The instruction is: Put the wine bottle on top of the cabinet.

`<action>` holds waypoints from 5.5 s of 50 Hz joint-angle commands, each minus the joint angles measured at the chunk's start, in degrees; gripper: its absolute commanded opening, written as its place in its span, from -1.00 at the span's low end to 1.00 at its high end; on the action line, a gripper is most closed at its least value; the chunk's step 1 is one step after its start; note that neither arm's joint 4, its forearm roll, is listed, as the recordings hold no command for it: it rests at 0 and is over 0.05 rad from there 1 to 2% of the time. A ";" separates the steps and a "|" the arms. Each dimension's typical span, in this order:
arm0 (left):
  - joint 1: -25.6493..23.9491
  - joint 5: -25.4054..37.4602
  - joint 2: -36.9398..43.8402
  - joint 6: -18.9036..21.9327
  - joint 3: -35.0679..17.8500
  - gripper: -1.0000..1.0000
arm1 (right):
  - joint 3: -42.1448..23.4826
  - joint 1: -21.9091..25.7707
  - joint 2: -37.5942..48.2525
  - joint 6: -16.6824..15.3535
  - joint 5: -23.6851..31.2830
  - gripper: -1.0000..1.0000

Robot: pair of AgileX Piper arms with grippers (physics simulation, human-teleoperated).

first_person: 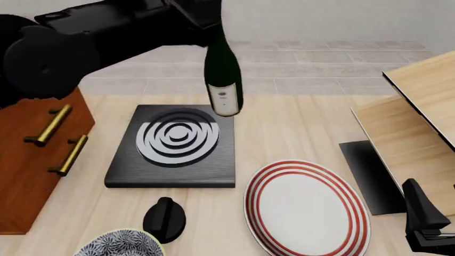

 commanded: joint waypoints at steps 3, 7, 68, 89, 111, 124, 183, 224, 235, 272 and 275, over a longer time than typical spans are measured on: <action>1.45 0.94 -11.16 0.80 8.64 -1.00 | 0.00 0.01 0.00 -0.01 0.00 1.00; 2.05 1.35 -12.94 1.32 9.89 -1.00 | 0.00 0.00 0.00 -0.01 -0.01 1.00; 7.00 30.81 -29.96 3.60 3.53 -1.00 | 0.00 0.01 0.00 -0.01 0.01 1.00; 8.38 40.75 -27.33 4.86 -6.13 -1.00 | 0.00 -0.01 0.00 0.00 0.00 1.00; 15.37 50.16 -21.01 3.47 -23.36 -1.00 | 0.00 -0.01 0.00 -0.01 0.01 1.00; 19.81 51.72 -17.94 4.98 -29.75 -1.00 | 0.00 0.00 0.00 0.01 -0.01 1.00; 37.26 55.68 -9.54 8.03 -44.02 -1.00 | 0.00 -0.01 0.00 0.00 0.00 1.00; 49.58 50.09 -8.47 13.49 -39.30 -1.00 | 0.00 0.00 0.00 0.00 0.01 1.00; 53.89 46.25 -9.15 12.46 -33.89 -1.00 | 0.00 0.01 0.00 -0.02 0.00 1.00; 60.77 37.17 -13.18 10.89 -16.27 -1.00 | 0.00 0.00 0.00 -0.02 0.00 1.00; 61.17 36.67 -13.25 10.79 -15.44 -1.00 | 0.00 -0.01 0.00 -0.01 0.00 1.00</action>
